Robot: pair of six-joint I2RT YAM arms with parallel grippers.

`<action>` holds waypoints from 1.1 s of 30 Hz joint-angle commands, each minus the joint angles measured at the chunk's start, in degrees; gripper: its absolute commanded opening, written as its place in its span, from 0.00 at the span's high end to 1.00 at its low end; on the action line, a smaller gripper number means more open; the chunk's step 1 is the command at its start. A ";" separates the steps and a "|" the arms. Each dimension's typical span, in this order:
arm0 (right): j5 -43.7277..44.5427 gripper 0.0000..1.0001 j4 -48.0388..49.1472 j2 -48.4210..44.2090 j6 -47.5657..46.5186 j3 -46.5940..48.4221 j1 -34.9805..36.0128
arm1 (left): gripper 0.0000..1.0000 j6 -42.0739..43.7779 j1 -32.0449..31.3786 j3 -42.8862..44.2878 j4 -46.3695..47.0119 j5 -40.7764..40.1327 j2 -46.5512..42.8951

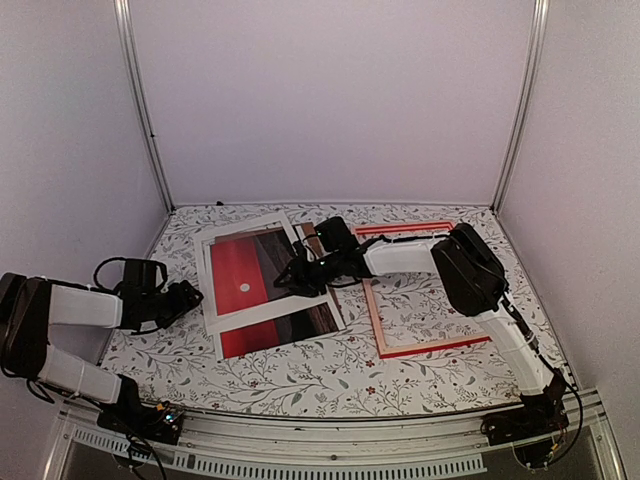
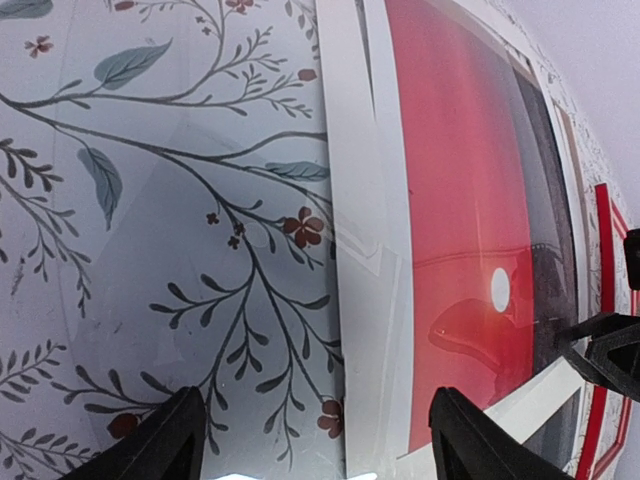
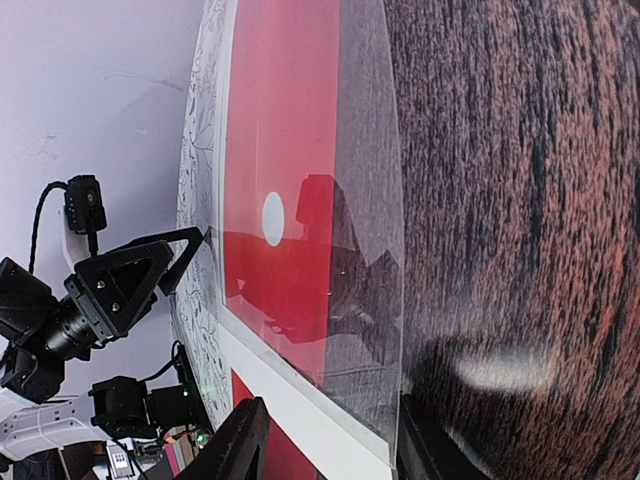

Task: Put the photo into the frame
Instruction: Pick up the glass panel from the mat board.

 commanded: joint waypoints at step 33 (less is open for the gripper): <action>9.39 1.00 4.26 -35.77 -5.77 -38.01 -5.49 | 0.00 3.91 -2.92 6.63 -5.54 1.42 -13.19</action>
